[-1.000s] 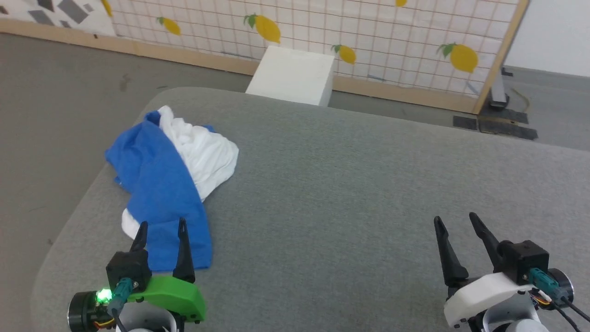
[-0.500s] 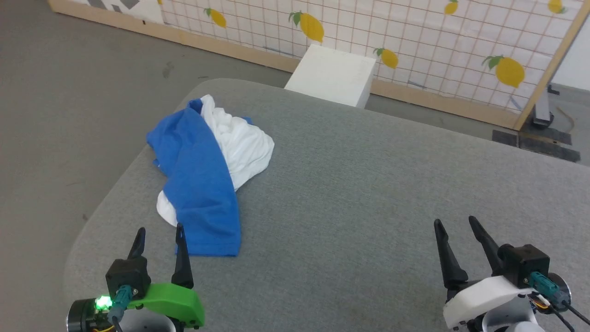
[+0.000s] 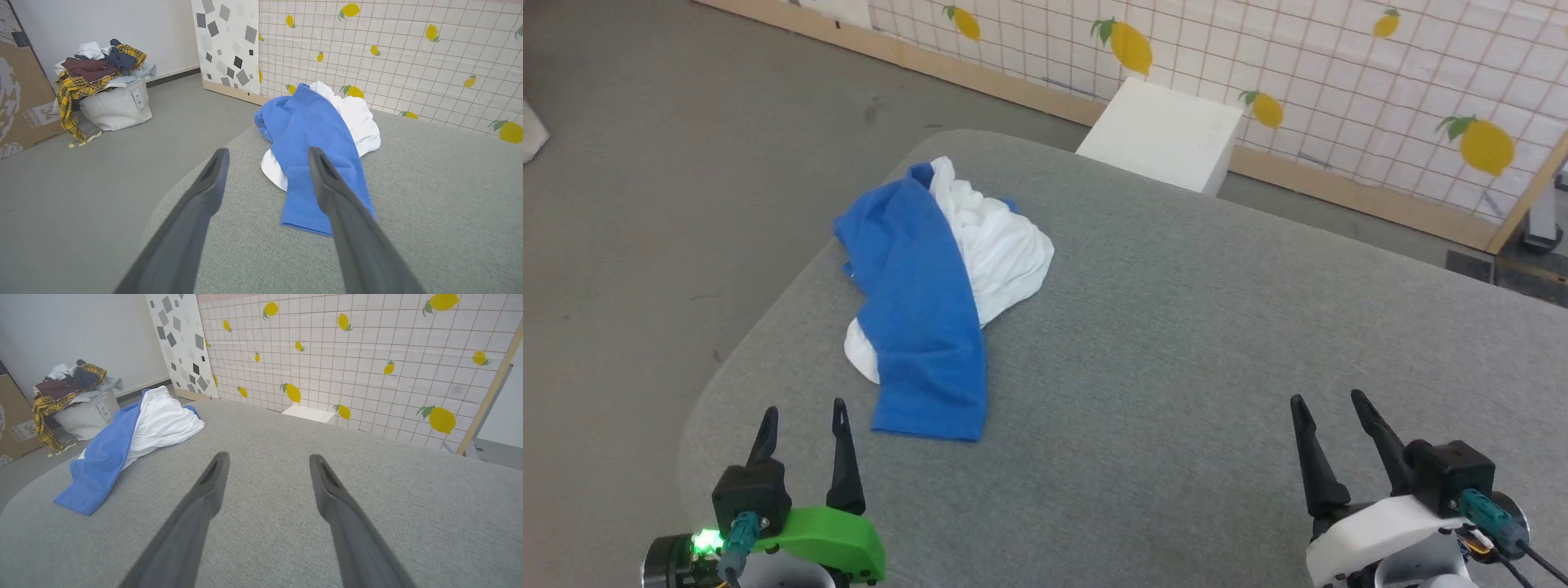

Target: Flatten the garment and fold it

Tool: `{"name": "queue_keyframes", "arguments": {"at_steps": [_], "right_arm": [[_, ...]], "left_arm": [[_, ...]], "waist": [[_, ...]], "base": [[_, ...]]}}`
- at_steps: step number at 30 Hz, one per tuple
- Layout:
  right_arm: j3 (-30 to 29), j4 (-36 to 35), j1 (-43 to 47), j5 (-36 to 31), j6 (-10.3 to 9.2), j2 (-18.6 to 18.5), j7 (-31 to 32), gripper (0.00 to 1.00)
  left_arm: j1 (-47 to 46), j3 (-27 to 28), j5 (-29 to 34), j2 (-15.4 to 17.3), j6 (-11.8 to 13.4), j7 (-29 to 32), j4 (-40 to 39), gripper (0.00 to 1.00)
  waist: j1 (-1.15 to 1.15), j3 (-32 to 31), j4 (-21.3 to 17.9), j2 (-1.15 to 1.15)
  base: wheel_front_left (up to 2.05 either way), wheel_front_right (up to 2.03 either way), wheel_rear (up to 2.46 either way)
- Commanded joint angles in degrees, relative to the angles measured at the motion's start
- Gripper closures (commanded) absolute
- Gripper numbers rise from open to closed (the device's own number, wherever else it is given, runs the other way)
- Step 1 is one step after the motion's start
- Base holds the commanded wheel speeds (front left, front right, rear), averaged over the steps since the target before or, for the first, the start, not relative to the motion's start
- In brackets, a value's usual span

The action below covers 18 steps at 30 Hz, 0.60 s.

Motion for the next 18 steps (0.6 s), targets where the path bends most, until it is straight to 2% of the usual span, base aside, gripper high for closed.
{"name": "queue_keyframes", "arguments": {"at_steps": [1, 18], "right_arm": [[0.12, 0.45, -0.37, 0.62, -0.07, 0.01, -0.65, 0.0], [0.64, 2.59, -0.4, 2.34, -0.08, 0.01, -2.67, 0.0]], "left_arm": [[0.6, 0.0, 0.64, -0.13, 0.55, -0.56, 0.29, 0.0], [0.98, 0.05, -0.67, -0.19, 1.66, -2.56, 1.13, 0.0]], "waist": [[0.0, 0.07, 0.99, 0.0], [0.0, 0.26, 5.91, 0.0]], "base": [[-0.01, -0.01, -0.01], [0.0, 0.0, 0.0]]}}
